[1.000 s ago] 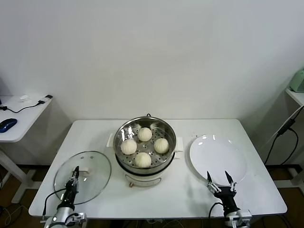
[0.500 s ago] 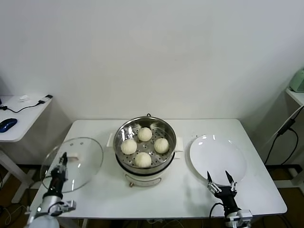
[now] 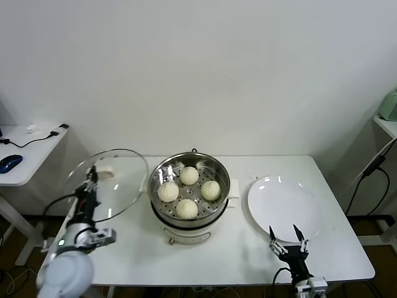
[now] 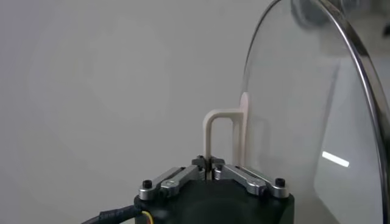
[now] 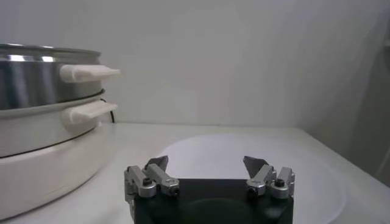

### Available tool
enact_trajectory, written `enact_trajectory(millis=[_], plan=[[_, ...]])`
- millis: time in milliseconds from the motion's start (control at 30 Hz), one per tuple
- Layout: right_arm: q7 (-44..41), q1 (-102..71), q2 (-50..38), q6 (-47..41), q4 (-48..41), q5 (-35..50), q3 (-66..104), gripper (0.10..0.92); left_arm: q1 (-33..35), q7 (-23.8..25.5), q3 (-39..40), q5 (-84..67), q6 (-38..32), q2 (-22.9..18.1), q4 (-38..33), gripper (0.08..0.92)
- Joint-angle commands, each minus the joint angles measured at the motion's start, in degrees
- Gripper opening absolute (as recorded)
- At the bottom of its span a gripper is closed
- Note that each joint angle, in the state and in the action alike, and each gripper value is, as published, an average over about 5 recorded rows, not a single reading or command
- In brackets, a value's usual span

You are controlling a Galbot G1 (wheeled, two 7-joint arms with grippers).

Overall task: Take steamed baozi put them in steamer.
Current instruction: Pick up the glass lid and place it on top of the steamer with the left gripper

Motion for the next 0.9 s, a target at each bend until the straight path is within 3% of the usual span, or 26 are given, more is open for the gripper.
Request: enact_trajectory(millis=[33, 200, 467, 700, 900], plan=[[0.1, -0.5, -0.1, 0.8, 0.4, -0.9, 0.0, 0.823, -5.7, 7.6, 13.6, 8.5, 10.4, -1.3, -7.9, 0.132], [0.0, -0.8, -0.1, 1.8, -0.3, -1.0, 0.2, 0.823, -8.6, 10.6, 23.4, 16.1, 13.0, -5.7, -6.9, 0.132], [0.0, -1.0, -0.2, 3.9, -2.2, -0.6, 0.3, 0.823, -12.0, 14.7, 32.5, 26.0, 16.7, -14.8, -1.7, 0.132], [0.4, -1.3, 0.0, 4.9, -2.3, 0.4, 0.5, 0.823, -14.5, 13.1, 35.9, 29.1, 17.2, -22.2, 5.1, 0.132], [1.2, -1.0, 0.5, 5.9, -2.5, 0.4, 0.7, 0.823, -15.4, 11.0, 35.9, 28.6, 17.0, -22.9, 9.5, 0.132]])
